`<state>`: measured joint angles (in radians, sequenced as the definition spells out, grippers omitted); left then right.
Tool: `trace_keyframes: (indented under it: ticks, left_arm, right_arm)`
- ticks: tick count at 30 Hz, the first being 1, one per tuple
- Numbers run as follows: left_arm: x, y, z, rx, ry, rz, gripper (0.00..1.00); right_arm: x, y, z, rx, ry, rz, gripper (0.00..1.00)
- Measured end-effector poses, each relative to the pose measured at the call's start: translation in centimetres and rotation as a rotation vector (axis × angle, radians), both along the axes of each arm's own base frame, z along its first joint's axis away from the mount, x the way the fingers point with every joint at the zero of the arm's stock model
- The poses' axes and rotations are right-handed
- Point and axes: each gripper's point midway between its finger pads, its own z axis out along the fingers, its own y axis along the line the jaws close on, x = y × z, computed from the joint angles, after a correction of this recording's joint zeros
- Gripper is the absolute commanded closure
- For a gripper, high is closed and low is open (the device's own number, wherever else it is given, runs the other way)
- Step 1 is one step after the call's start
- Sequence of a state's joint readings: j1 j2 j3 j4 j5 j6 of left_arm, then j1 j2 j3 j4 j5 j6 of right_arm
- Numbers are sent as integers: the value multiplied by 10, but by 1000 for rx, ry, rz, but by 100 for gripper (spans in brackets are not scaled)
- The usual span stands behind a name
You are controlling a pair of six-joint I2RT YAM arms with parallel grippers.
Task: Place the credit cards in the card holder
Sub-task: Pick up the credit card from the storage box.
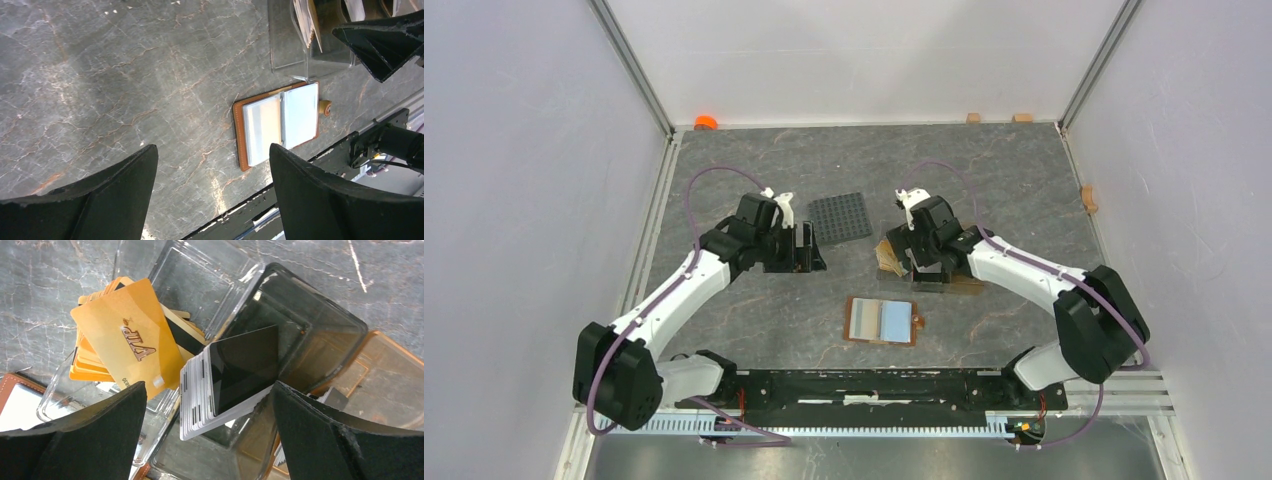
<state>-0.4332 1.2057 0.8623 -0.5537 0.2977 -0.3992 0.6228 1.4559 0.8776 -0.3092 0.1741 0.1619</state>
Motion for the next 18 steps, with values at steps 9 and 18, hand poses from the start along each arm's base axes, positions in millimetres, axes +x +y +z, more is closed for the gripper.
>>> trace_keyframes:
  ticks: [9, 18]
  left_arm:
    - [5, 14, -4, 26, -3, 9, 12]
    - [4, 14, -5, 21, 5, -3, 12]
  right_arm:
    - [-10, 33, -3, 132, 44, 153, 2]
    - [-13, 35, -7, 173, 63, 141, 17]
